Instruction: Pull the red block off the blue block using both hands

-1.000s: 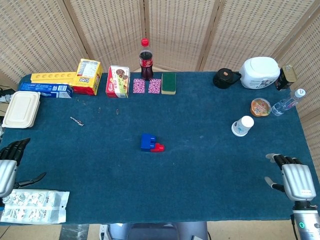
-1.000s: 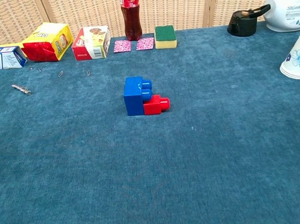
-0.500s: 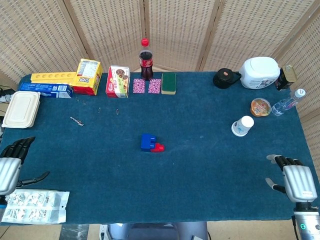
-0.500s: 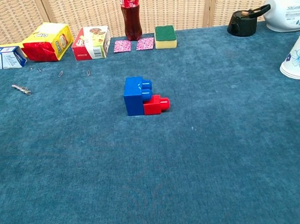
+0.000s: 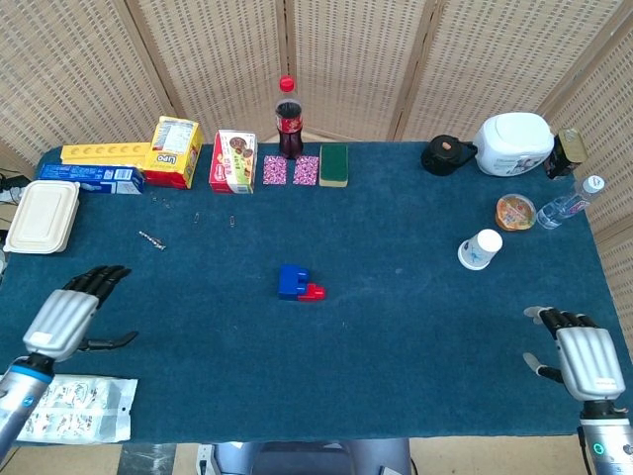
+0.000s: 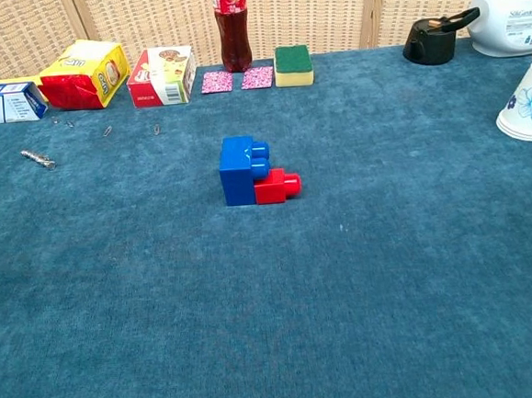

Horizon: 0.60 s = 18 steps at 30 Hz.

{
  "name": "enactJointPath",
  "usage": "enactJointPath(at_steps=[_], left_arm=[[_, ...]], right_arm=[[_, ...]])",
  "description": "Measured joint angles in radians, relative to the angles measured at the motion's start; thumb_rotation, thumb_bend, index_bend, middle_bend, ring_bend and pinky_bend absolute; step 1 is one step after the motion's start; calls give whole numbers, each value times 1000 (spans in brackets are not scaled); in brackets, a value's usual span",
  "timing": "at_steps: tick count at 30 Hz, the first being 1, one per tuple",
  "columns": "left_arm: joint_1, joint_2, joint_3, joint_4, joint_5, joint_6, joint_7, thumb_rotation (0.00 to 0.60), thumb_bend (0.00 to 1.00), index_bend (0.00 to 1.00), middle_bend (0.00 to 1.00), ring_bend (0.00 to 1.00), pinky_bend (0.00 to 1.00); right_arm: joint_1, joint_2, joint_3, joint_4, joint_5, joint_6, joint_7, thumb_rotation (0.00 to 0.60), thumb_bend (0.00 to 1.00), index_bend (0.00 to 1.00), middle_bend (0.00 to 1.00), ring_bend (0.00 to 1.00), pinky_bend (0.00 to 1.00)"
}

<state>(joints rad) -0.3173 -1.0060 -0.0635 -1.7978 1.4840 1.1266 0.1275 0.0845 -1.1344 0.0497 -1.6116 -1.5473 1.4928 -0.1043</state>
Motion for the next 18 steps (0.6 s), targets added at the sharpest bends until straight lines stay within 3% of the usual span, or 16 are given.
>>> enactJointPath(at_steps=[6,18], left_arm=[[-139,-22,-57,-60,-84,-141,144,310,221,146,163,137,249],[-417,-175,-147,-64,-421,-330,402,308,230,179,163,155,279]], right_arm=[[-7,-4,-7,12,-14,14,26,600,202,341,438,462,446],[-24,10,-16,48,-30,42,95,600,202,341,438,462,446]])
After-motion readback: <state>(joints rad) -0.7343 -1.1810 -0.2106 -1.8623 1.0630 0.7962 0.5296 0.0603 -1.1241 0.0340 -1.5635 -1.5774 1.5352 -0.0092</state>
